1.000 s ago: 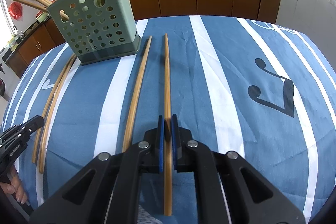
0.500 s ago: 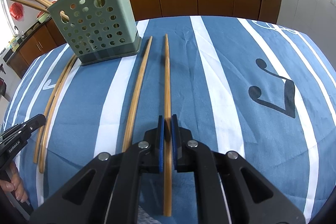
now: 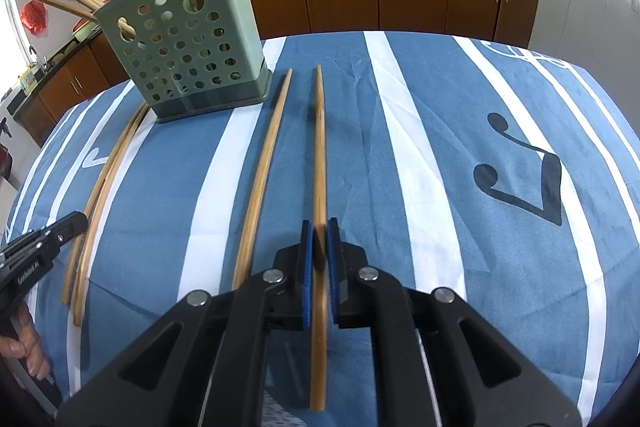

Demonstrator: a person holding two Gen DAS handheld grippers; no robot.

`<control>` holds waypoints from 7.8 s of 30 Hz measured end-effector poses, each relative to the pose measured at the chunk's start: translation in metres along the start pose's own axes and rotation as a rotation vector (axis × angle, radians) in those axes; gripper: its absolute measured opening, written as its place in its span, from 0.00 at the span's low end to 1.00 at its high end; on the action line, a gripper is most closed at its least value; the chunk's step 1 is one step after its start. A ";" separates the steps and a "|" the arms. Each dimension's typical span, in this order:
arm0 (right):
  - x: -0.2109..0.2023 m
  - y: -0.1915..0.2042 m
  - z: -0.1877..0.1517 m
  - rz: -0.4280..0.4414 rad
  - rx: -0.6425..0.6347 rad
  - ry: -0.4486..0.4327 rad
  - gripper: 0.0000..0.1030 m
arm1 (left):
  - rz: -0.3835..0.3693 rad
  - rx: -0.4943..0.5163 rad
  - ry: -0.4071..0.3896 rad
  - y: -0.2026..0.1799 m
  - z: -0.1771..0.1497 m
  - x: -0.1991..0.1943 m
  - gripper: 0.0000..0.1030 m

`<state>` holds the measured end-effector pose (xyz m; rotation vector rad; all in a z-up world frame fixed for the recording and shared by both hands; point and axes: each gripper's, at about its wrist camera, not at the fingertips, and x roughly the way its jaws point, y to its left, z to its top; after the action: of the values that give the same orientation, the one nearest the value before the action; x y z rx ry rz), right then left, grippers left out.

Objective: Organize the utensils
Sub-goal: 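Lower the left tool onto a chopstick while the right tool grasps another, then lift the left tool's chopstick above the green holder while the right tool carries its own, then open the left tool while the right tool opens, releasing chopsticks into the holder, then grasp a chopstick with the left tool while the right tool grasps another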

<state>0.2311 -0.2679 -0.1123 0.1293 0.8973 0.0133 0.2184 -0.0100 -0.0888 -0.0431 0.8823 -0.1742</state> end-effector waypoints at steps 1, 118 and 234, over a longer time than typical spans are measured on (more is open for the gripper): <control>0.000 -0.001 0.000 0.003 0.002 -0.002 0.08 | 0.006 -0.010 0.000 0.004 0.002 0.001 0.08; -0.234 0.028 0.152 0.239 -0.076 -0.499 0.07 | -0.114 -0.020 -0.660 -0.030 0.153 -0.202 0.07; 0.005 -0.011 0.005 -0.043 0.029 -0.042 0.08 | 0.071 -0.062 -0.014 0.021 0.008 0.006 0.08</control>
<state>0.2373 -0.2786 -0.1146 0.1366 0.8585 -0.0425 0.2310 0.0091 -0.0902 -0.0702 0.8740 -0.0801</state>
